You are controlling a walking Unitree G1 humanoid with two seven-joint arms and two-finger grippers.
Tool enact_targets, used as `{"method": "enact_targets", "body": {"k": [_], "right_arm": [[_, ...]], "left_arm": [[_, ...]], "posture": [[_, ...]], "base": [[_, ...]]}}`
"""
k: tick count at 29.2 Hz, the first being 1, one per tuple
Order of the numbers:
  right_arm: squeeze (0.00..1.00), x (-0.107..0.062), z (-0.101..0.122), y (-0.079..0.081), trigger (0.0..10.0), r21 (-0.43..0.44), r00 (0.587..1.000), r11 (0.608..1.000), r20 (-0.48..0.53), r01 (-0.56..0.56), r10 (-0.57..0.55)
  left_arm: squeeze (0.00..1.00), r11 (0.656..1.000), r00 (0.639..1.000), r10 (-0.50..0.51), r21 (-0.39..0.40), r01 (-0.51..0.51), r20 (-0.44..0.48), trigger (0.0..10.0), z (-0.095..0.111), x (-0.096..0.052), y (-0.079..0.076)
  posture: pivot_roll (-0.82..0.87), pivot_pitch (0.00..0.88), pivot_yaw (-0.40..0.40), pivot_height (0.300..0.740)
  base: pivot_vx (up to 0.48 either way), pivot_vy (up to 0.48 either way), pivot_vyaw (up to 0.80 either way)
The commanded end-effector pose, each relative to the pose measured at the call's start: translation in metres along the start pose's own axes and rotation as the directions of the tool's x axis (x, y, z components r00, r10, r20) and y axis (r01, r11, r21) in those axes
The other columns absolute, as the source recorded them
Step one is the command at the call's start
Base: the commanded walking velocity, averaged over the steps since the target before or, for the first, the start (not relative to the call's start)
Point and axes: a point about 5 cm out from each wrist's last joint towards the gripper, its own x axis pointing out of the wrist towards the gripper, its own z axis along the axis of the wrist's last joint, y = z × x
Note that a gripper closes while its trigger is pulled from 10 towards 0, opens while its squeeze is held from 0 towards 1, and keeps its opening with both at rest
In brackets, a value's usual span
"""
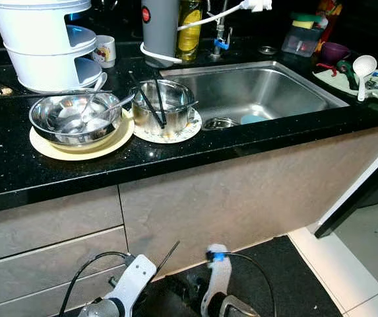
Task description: Kitchen organization
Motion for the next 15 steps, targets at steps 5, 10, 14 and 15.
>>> {"method": "enact_targets", "body": {"k": [5, 10, 14, 15], "right_arm": [[0.0, -0.002, -0.003, -0.003, 10.0, 0.319, 0.998, 0.947, 0.064, -0.028, 0.007], [0.0, -0.002, 0.007, 0.001, 10.0, 0.456, 0.987, 0.881, 0.149, -0.125, 0.063], [0.0, -0.004, 0.014, 0.01, 10.0, 0.479, 0.977, 0.854, 0.154, -0.202, 0.144], [0.0, -0.003, 0.012, 0.014, 10.0, 0.458, 0.978, 0.864, 0.123, -0.208, 0.171]], "left_arm": [[0.0, 0.976, 0.997, -0.066, -0.206, 0.072, 0.037, 0.0, 0.0, 0.0, -0.005], [0.0, 0.907, 0.973, -0.222, -0.353, 0.229, 0.058, 0.0, 0.001, -0.001, -0.018], [0.0, 0.853, 0.958, -0.279, -0.442, 0.277, 0.064, 0.0, 0.001, -0.003, -0.023], [0.0, 0.835, 0.953, -0.296, -0.466, 0.294, 0.07, 0.0, 0.002, -0.003, -0.024]], "posture": [[-0.04, 0.192, -0.068, 0.74], [-0.04, 0.191, -0.072, 0.74], [-0.04, 0.191, -0.072, 0.74], [-0.05, 0.179, -0.067, 0.74]], "base": [[0.0, 0.0, 0.0], [0.0, 0.0, 0.0], [0.0, 0.0, 0.0], [0.0, 0.0, 0.0]]}}
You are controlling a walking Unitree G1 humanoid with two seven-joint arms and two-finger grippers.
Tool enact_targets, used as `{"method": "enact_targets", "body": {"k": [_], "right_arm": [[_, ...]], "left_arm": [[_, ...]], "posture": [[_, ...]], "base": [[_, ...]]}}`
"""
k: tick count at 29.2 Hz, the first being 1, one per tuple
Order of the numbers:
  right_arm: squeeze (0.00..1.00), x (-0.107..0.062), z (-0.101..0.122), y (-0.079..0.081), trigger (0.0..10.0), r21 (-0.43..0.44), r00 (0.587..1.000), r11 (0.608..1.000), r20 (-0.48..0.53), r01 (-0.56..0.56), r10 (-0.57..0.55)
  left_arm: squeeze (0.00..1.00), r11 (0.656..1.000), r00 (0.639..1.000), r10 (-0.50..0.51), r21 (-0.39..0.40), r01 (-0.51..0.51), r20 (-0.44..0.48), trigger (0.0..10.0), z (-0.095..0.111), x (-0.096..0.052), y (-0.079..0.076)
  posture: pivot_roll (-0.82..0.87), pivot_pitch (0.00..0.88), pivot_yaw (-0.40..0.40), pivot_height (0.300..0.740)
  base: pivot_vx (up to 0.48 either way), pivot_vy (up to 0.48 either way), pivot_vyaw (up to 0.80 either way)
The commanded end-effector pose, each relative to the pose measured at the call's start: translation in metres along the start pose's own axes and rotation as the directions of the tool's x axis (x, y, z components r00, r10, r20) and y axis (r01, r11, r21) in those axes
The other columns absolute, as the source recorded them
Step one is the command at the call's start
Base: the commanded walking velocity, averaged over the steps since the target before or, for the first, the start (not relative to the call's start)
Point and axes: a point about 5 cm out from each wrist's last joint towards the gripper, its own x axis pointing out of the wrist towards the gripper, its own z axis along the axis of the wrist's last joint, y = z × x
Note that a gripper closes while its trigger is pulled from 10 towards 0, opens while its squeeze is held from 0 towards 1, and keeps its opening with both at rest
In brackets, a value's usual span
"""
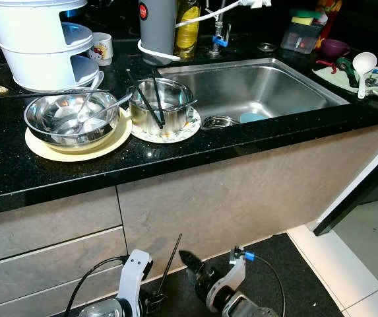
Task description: Kitchen organization
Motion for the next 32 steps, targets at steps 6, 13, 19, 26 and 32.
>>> {"method": "enact_targets", "body": {"k": [6, 13, 19, 26, 32], "right_arm": [[0.0, 0.001, -0.028, -0.002, 10.0, -0.191, 0.976, 0.981, -0.212, 0.013, -0.054], [0.0, -0.001, -0.028, -0.005, 10.0, -0.185, 0.97, 0.981, -0.219, 0.064, -0.105], [0.0, -0.004, -0.023, -0.006, 7.2, -0.202, 0.971, 0.977, -0.207, 0.075, -0.117], [0.0, -0.003, -0.022, -0.006, 0.0, -0.218, 0.976, 0.972, -0.179, 0.084, -0.125], [0.0, -0.003, -0.019, -0.007, 4.3, -0.223, 0.979, 0.97, -0.158, 0.095, -0.132]], "left_arm": [[0.0, 0.995, 0.995, -0.085, -0.062, 0.082, -0.053, 0.0, -0.007, 0.0, -0.007], [0.0, 0.992, 0.995, -0.097, -0.079, 0.095, -0.022, 0.0, 0.0, -0.002, -0.007], [0.0, 0.99, 0.992, -0.118, -0.084, 0.115, -0.032, 0.0, 0.001, -0.005, -0.009], [0.0, 0.983, 0.986, -0.162, -0.095, 0.157, -0.047, 0.0, -0.001, -0.008, -0.013], [0.0, 0.977, 0.979, -0.192, -0.101, 0.185, -0.063, 0.0, -0.001, -0.009, -0.015]], "posture": [[-0.05, 0.177, -0.064, 0.74], [-0.05, 0.175, -0.063, 0.74], [-0.05, 0.173, -0.068, 0.74], [-0.05, 0.173, -0.067, 0.74], [-0.04, 0.177, -0.065, 0.74]], "base": [[0.0, 0.0, 0.0], [0.0, 0.0, 0.0], [0.0, 0.0, 0.0], [0.0, 0.0, 0.0], [0.0, 0.0, 0.0]]}}
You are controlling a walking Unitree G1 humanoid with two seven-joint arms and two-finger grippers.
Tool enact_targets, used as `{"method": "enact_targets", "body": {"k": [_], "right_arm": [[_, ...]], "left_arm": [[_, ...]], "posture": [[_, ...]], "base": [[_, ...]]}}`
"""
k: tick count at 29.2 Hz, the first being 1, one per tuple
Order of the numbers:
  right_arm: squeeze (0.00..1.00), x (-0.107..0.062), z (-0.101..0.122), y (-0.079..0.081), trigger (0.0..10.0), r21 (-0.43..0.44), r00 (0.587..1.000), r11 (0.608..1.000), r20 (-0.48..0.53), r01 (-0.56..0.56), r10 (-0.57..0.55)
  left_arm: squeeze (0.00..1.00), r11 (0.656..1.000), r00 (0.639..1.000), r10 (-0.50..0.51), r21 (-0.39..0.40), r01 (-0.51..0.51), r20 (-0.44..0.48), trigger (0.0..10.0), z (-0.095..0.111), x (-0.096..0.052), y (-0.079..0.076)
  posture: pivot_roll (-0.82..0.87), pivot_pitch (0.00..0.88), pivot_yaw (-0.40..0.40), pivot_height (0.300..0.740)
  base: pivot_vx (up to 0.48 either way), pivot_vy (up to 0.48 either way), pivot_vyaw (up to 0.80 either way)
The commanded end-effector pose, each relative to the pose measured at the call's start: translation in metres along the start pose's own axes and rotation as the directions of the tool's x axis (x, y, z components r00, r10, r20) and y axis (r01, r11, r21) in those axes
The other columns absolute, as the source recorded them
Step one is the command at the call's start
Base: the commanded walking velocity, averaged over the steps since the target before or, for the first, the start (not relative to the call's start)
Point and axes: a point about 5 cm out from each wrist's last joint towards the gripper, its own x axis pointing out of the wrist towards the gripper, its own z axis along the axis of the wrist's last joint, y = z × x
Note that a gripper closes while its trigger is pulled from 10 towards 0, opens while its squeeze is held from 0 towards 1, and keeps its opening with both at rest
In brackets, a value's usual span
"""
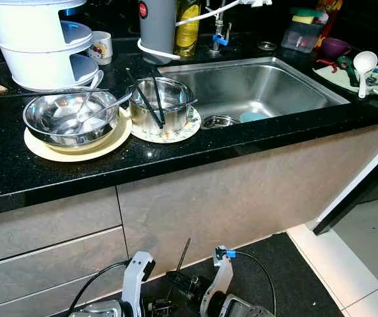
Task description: Kitchen organization
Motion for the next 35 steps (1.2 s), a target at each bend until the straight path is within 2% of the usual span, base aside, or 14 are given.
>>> {"method": "enact_targets", "body": {"k": [1, 2, 3, 4, 6, 7, 8, 9, 23, 27, 28, 30, 35], "right_arm": [[0.0, -0.003, -0.002, -0.005, 4.3, 0.006, 1.0, 1.0, 0.005, 0.027, -0.027], [0.0, -0.003, -0.002, -0.005, 4.3, 0.006, 1.0, 1.0, 0.006, 0.027, -0.027], [0.0, -0.002, -0.002, -0.005, 6.3, 0.004, 1.0, 1.0, 0.007, 0.028, -0.028], [0.0, -0.002, -0.001, -0.005, 7.6, 0.003, 1.0, 1.0, 0.008, 0.029, -0.029], [0.0, -0.002, -0.001, -0.005, 7.6, 0.002, 1.0, 1.0, 0.009, 0.03, -0.03], [0.0, -0.002, -0.001, -0.005, 5.0, 0.002, 1.0, 1.0, 0.011, 0.029, -0.029], [0.0, -0.002, -0.001, -0.005, 5.0, 0.002, 1.0, 1.0, 0.011, 0.029, -0.029], [0.0, -0.002, -0.001, -0.004, 0.0, 0.006, 1.0, 1.0, 0.013, 0.024, -0.024], [0.0, -0.002, 0.001, -0.003, 0.0, 0.016, 1.0, 1.0, 0.029, 0.008, -0.008], [0.0, -0.003, 0.003, -0.004, 0.0, 0.014, 0.999, 1.0, 0.033, 0.009, -0.01], [0.0, -0.003, 0.003, -0.005, 0.0, 0.013, 0.999, 1.0, 0.035, 0.012, -0.012], [0.0, -0.004, 0.004, -0.005, 0.0, 0.008, 0.999, 1.0, 0.038, 0.018, -0.018], [0.0, -0.007, 0.004, -0.011, 0.0, -0.017, 0.998, 0.998, 0.041, 0.054, -0.053]], "left_arm": [[0.0, 1.0, 1.0, -0.025, -0.009, 0.025, -0.012, 0.0, -0.003, -0.001, -0.002], [0.0, 1.0, 1.0, -0.027, -0.009, 0.027, -0.013, 0.0, -0.003, -0.001, -0.002], [0.0, 1.0, 1.0, -0.028, -0.008, 0.028, -0.015, 0.0, -0.003, -0.001, -0.002], [0.0, 1.0, 0.999, -0.028, -0.008, 0.028, -0.016, 0.0, -0.003, -0.002, -0.002], [0.0, 1.0, 0.999, -0.028, -0.008, 0.028, -0.017, 0.0, -0.003, -0.002, -0.002], [0.0, 1.0, 0.999, -0.029, -0.006, 0.029, -0.02, 0.0, -0.003, -0.002, -0.002], [0.0, 1.0, 0.999, -0.029, -0.006, 0.029, -0.02, 0.0, -0.003, -0.002, -0.002], [0.0, 1.0, 0.999, -0.031, -0.006, 0.03, -0.022, 0.0, -0.003, -0.002, -0.003], [0.0, 1.0, 0.999, -0.026, 0.003, 0.026, -0.043, 0.0, -0.003, -0.002, -0.002], [0.0, 0.999, 0.998, 0.031, 0.034, -0.029, -0.06, 0.0, -0.004, -0.001, 0.002], [1.0, 0.997, 0.997, 0.064, 0.041, -0.062, -0.051, 10.0, -0.004, 0.0, 0.006], [1.0, 0.995, 0.995, 0.087, 0.042, -0.086, -0.04, 10.0, -0.003, 0.0, 0.008], [1.0, 0.988, 0.99, 0.117, 0.106, -0.108, -0.084, 10.0, -0.006, 0.0, 0.011]], "posture": [[-0.04, 0.177, -0.065, 0.74], [-0.04, 0.177, -0.065, 0.74], [-0.05, 0.175, -0.066, 0.74], [-0.05, 0.175, -0.066, 0.74], [-0.05, 0.175, -0.066, 0.74], [-0.05, 0.175, -0.066, 0.74], [-0.05, 0.175, -0.066, 0.74], [-0.05, 0.175, -0.066, 0.74], [-0.05, 0.175, -0.065, 0.74], [-0.05, 0.175, -0.065, 0.74], [-0.05, 0.175, -0.065, 0.74], [-0.05, 0.175, -0.065, 0.74], [-0.06, 0.162, -0.066, 0.74]], "base": [[0.0, 0.0, 0.0], [0.0, 0.0, 0.0], [0.0, 0.0, 0.0], [0.0, 0.0, 0.0], [0.0, 0.0, 0.0], [0.0, 0.0, 0.0], [0.0, 0.0, 0.0], [0.0, 0.0, 0.0], [0.0, 0.0, 0.0], [0.0, 0.0, 0.0], [0.0, 0.0, 0.0], [0.0, 0.0, 0.0], [0.0, 0.0, 0.0]]}}
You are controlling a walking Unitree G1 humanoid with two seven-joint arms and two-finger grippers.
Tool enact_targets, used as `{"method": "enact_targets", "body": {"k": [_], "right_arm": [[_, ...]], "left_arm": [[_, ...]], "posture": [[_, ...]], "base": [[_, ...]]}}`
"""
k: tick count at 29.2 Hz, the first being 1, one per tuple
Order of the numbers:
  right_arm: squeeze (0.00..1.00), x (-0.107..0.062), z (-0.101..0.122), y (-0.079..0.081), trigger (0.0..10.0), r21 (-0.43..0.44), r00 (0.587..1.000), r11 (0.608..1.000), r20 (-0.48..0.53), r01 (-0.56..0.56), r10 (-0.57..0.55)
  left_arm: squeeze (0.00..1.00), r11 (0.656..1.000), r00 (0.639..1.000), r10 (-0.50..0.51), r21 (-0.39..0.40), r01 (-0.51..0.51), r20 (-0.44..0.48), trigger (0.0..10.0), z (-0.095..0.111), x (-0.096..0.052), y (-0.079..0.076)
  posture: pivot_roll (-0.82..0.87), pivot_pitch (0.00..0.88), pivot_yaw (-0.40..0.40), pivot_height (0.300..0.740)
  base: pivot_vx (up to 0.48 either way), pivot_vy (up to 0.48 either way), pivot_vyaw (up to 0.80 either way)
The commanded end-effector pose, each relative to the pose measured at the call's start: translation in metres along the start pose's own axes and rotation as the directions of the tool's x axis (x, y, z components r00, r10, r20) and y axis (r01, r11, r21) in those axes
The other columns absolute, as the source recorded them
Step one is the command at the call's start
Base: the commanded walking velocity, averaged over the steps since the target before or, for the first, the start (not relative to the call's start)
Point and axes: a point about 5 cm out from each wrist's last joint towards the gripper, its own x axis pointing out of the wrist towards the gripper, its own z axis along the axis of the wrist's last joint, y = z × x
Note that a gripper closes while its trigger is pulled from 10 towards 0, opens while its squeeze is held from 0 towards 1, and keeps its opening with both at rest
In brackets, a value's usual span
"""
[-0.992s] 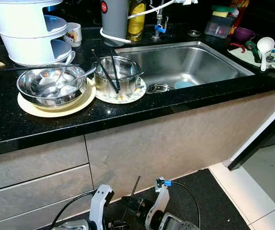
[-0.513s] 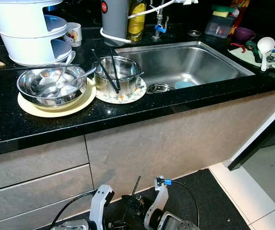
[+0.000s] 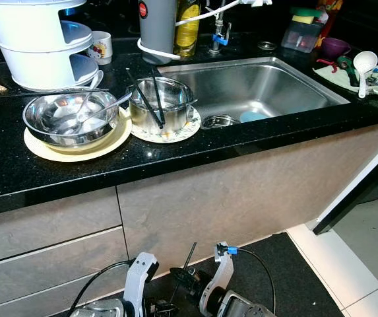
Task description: Kitchen organization
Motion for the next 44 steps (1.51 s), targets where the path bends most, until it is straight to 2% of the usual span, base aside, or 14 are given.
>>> {"method": "enact_targets", "body": {"k": [1, 3, 4, 6, 7, 9, 11, 14, 25, 27, 30, 35, 41, 44], "right_arm": [[0.0, -0.005, -0.004, -0.01, 0.0, -0.001, 0.999, 0.999, -0.003, 0.052, -0.052], [0.0, -0.006, -0.004, -0.013, 0.0, -0.008, 0.998, 0.998, 0.002, 0.069, -0.069], [0.0, -0.007, -0.001, -0.018, 0.0, -0.022, 0.993, 0.993, 0.022, 0.113, -0.112], [0.0, -0.007, -0.001, -0.018, 0.0, -0.022, 0.993, 0.993, 0.022, 0.113, -0.112], [0.0, -0.011, 0.003, -0.028, 0.0, -0.055, 0.976, 0.976, 0.063, 0.211, -0.208], [0.0, -0.011, 0.003, -0.028, 0.0, -0.055, 0.976, 0.976, 0.063, 0.211, -0.208], [0.0, -0.033, 0.027, -0.056, 0.0, -0.143, 0.854, 0.855, 0.254, 0.498, -0.455], [0.0, -0.052, 0.045, -0.067, 0.0, -0.193, 0.747, 0.748, 0.4, 0.635, -0.532], [0.0, -0.058, 0.023, -0.077, 0.0, -0.555, 0.756, 0.52, 0.393, 0.649, -0.524], [0.0, -0.058, 0.015, -0.08, 0.0, -0.581, 0.765, 0.512, 0.361, 0.632, -0.534], [0.0, -0.057, -0.008, -0.086, 10.0, -0.623, 0.786, 0.529, 0.246, 0.576, -0.567], [0.0, -0.061, -0.014, -0.09, 10.0, -0.491, 0.772, 0.61, 0.253, 0.622, -0.583], [0.0, -0.071, -0.017, -0.098, 10.0, -0.373, 0.728, 0.628, 0.282, 0.683, -0.625], [0.0, -0.075, -0.016, -0.1, 10.0, -0.349, 0.719, 0.629, 0.295, 0.695, -0.63]], "left_arm": [[1.0, 0.998, 0.996, 0.064, 0.028, -0.063, -0.059, 10.0, -0.01, -0.002, 0.008], [1.0, 0.996, 0.995, 0.076, 0.048, -0.073, -0.069, 10.0, -0.012, -0.002, 0.009], [0.22, 0.993, 0.992, 0.099, 0.077, -0.093, -0.082, 10.0, -0.013, -0.002, 0.011], [0.22, 0.993, 0.992, 0.099, 0.077, -0.093, -0.082, 10.0, -0.013, -0.002, 0.011], [0.0, 0.984, 0.984, 0.146, 0.116, -0.134, -0.101, 10.0, -0.015, -0.003, 0.016], [0.0, 0.984, 0.984, 0.146, 0.116, -0.134, -0.101, 10.0, -0.015, -0.003, 0.016], [0.0, 0.967, 0.969, 0.22, 0.159, -0.201, -0.114, 10.0, -0.018, -0.002, 0.021], [0.0, 0.948, 0.957, 0.267, 0.212, -0.24, -0.11, 10.0, -0.022, 0.001, 0.022], [0.0, 0.791, 0.869, 0.495, 0.415, -0.45, -0.001, 10.0, -0.047, 0.009, 0.032], [0.0, 0.778, 0.855, 0.519, 0.41, -0.476, 0.009, 10.0, -0.052, 0.007, 0.034], [0.0, 0.735, 0.782, 0.618, 0.291, -0.613, 0.088, 10.0, -0.057, -0.001, 0.044], [0.0, 0.695, 0.706, 0.705, 0.133, -0.706, 0.064, 10.0, -0.066, -0.01, 0.053], [0.0, 0.627, 0.669, 0.731, 0.251, -0.737, 0.136, 10.0, -0.067, -0.013, 0.054], [0.0, 0.647, 0.679, 0.719, 0.213, -0.732, 0.148, 10.0, -0.065, -0.012, 0.052]], "posture": [[-0.06, 0.162, -0.066, 0.74], [-0.06, 0.158, -0.065, 0.74], [-0.05, 0.152, -0.064, 0.74], [-0.05, 0.152, -0.064, 0.74], [-0.05, 0.149, -0.063, 0.74], [-0.05, 0.149, -0.063, 0.74], [-0.05, 0.135, -0.057, 0.74], [-0.05, 0.13, -0.054, 0.74], [-0.05, 0.104, -0.055, 0.74], [-0.04, 0.097, -0.054, 0.74], [-0.04, 0.088, -0.052, 0.74], [-0.03, 0.09, -0.057, 0.74], [-0.03, 0.109, -0.053, 0.74], [-0.02, 0.115, -0.043, 0.74]], "base": [[0.0, 0.0, 0.0], [0.0, 0.0, 0.0], [0.0, 0.0, 0.0], [0.0, 0.0, 0.0], [0.0, 0.0, 0.0], [0.0, 0.0, 0.0], [0.0, 0.0, 0.0], [0.0, 0.0, 0.0], [0.0, 0.0, 0.0], [0.0, 0.0, 0.0], [0.0, 0.0, 0.0], [0.0, 0.0, 0.0], [0.0, 0.0, 0.0], [0.0, 0.0, 0.0]]}}
